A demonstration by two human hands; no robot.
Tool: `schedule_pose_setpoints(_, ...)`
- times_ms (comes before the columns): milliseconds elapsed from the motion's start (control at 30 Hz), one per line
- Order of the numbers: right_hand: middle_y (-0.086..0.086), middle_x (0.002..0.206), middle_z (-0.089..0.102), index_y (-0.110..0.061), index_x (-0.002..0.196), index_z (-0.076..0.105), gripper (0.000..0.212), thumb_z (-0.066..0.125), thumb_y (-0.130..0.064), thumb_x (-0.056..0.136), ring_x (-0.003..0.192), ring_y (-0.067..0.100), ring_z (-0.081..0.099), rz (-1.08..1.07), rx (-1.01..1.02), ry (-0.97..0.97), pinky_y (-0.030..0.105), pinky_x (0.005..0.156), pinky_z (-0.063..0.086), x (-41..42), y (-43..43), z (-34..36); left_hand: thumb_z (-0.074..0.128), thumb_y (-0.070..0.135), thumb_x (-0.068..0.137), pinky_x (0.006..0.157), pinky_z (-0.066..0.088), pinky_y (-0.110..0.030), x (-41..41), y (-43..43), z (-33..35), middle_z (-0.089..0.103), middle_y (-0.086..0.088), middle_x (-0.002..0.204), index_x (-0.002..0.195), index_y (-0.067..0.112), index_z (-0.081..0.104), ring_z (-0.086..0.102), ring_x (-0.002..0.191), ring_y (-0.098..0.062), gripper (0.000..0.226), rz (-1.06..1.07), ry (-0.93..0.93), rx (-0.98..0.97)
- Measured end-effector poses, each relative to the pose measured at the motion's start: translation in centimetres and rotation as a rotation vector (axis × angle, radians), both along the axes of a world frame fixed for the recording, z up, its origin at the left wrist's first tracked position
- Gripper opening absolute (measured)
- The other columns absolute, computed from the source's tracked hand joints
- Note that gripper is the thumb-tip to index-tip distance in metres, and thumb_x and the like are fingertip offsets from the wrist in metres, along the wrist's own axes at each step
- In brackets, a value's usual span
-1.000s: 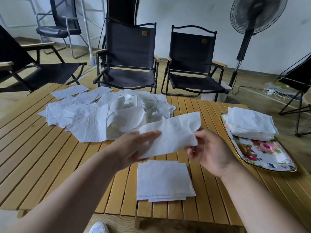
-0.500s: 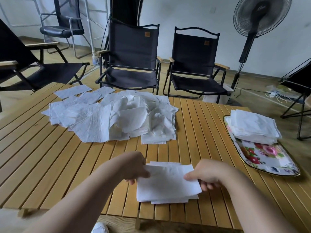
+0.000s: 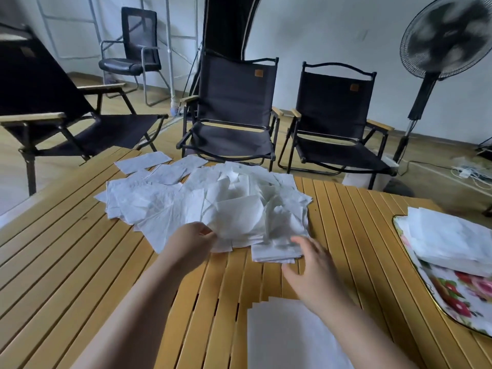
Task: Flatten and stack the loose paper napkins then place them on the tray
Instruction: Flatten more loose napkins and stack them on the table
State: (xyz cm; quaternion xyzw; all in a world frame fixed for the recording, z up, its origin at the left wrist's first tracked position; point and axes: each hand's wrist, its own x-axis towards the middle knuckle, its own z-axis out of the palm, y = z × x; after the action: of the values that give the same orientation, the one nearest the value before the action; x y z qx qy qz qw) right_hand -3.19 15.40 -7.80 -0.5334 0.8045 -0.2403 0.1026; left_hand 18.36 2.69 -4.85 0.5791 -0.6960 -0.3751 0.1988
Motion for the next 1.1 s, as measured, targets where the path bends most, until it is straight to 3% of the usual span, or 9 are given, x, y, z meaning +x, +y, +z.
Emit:
schedule_pose_setpoints(133, -0.007, 0.166, 0.01, -0.033, 0.155, 0.025, 0.07, 0.059, -0.044, 0.094, 0.152, 0.021, 0.012, 0.134, 0.066, 0.17, 0.044, 0.118, 0.031, 1.0, -8.4, 1.5, 0.058, 0.026, 0.091, 0.062, 0.046, -0.028, 0.2, -1.2, -1.1, 0.069, 0.001, 0.078, 0.082, 0.022, 0.068, 0.062, 0.073, -0.014, 0.014, -0.01, -0.01, 0.026)
schedule_pose_setpoints(200, -0.007, 0.168, 0.004, -0.034, 0.155, 0.024, 0.07, 0.054, -0.049, 0.093, 0.153, 0.024, 0.005, 0.187, 0.107, 0.228, 0.049, 0.119, 0.027, 0.7, -12.6, 1.7, 0.057, 0.028, 0.09, 0.063, 0.049, -0.031, 0.0, -1.6, -1.2, 0.07, 0.0, 0.078, 0.084, 0.022, 0.069, 0.064, 0.074, -0.016, 0.015, -0.007, 0.006, 0.014)
schedule_pose_setpoints(367, -0.007, 0.165, 0.019, -0.033, 0.154, 0.031, 0.067, 0.054, -0.049, 0.093, 0.148, 0.031, 0.021, 0.265, 0.295, 0.135, 0.047, 0.116, 0.027, -0.2, -16.9, -0.3, 0.058, 0.031, 0.091, 0.062, 0.046, -0.028, -0.3, -1.4, -1.7, 0.07, 0.001, 0.076, 0.086, 0.023, 0.071, 0.064, 0.071, -0.015, 0.016, -0.041, 0.019, -0.003)
schedule_pose_setpoints(600, -0.011, 0.156, 0.031, -0.038, 0.146, 0.038, 0.061, 0.055, -0.053, 0.09, 0.138, 0.031, 0.033, 0.197, 0.247, 0.184, 0.046, 0.108, 0.035, -1.0, -14.3, -1.3, 0.056, 0.03, 0.094, 0.061, 0.045, -0.027, -1.0, -0.7, -1.6, 0.069, 0.001, 0.079, 0.088, 0.022, 0.07, 0.061, 0.071, -0.013, 0.017, -0.088, 0.004, -0.007)
schedule_pose_setpoints(800, -0.017, 0.159, 0.027, -0.041, 0.145, 0.038, 0.056, 0.058, -0.042, 0.093, 0.14, 0.024, 0.033, 0.22, 0.228, 0.14, 0.044, 0.11, 0.035, -2.3, -9.3, -1.7, 0.055, 0.028, 0.094, 0.057, 0.044, -0.025, -1.4, 0.5, -1.2, 0.072, -0.004, 0.081, 0.094, 0.017, 0.07, 0.058, 0.062, -0.012, 0.019, -0.176, -0.035, -0.027)
schedule_pose_setpoints(900, -0.018, 0.148, 0.039, -0.037, 0.135, 0.048, 0.043, 0.059, -0.037, 0.093, 0.133, 0.02, 0.039, 0.229, 0.186, 0.03, 0.044, 0.105, 0.041, -3.2, -8.0, -0.7, 0.056, 0.026, 0.094, 0.058, 0.043, -0.025, -1.7, 1.1, -1.2, 0.072, -0.011, 0.086, 0.091, 0.01, 0.069, 0.055, 0.062, -0.012, 0.021, -0.195, -0.053, -0.059)
schedule_pose_setpoints(967, -0.015, 0.142, 0.045, -0.029, 0.124, 0.055, 0.031, 0.058, -0.033, 0.093, 0.131, 0.019, 0.038, 0.254, 0.153, 0.131, 0.042, 0.103, 0.039, -3.6, -7.6, 0.0, 0.059, 0.026, 0.094, 0.067, 0.048, -0.025, -1.9, 1.3, -1.5, 0.072, -0.011, 0.095, 0.091, 0.015, 0.067, 0.059, 0.073, -0.01, 0.014, -0.206, -0.039, -0.085)
schedule_pose_setpoints(1000, -0.014, 0.142, 0.046, -0.026, 0.123, 0.058, 0.03, 0.059, -0.031, 0.094, 0.133, 0.018, 0.036, 0.271, 0.135, 0.178, 0.041, 0.106, 0.037, -3.7, -7.4, 0.2, 0.062, 0.028, 0.094, 0.072, 0.051, -0.023, -2.0, 1.4, -1.5, 0.071, -0.005, 0.102, 0.1, 0.019, 0.067, 0.061, 0.081, -0.008, 0.012, -0.21, -0.018, -0.094)
schedule_pose_setpoints(1100, -0.009, 0.137, 0.052, -0.019, 0.12, 0.063, 0.028, 0.064, -0.029, 0.095, 0.128, 0.014, 0.042, 0.292, 0.032, 0.114, 0.034, 0.107, 0.036, -2.9, -6.4, 0.9, 0.074, 0.038, 0.086, 0.077, 0.054, -0.024, -2.2, 1.8, -1.5, 0.056, 0.003, 0.126, 0.137, 0.027, 0.049, 0.059, 0.105, -0.014, 0.058, -0.198, 0.055, -0.113)
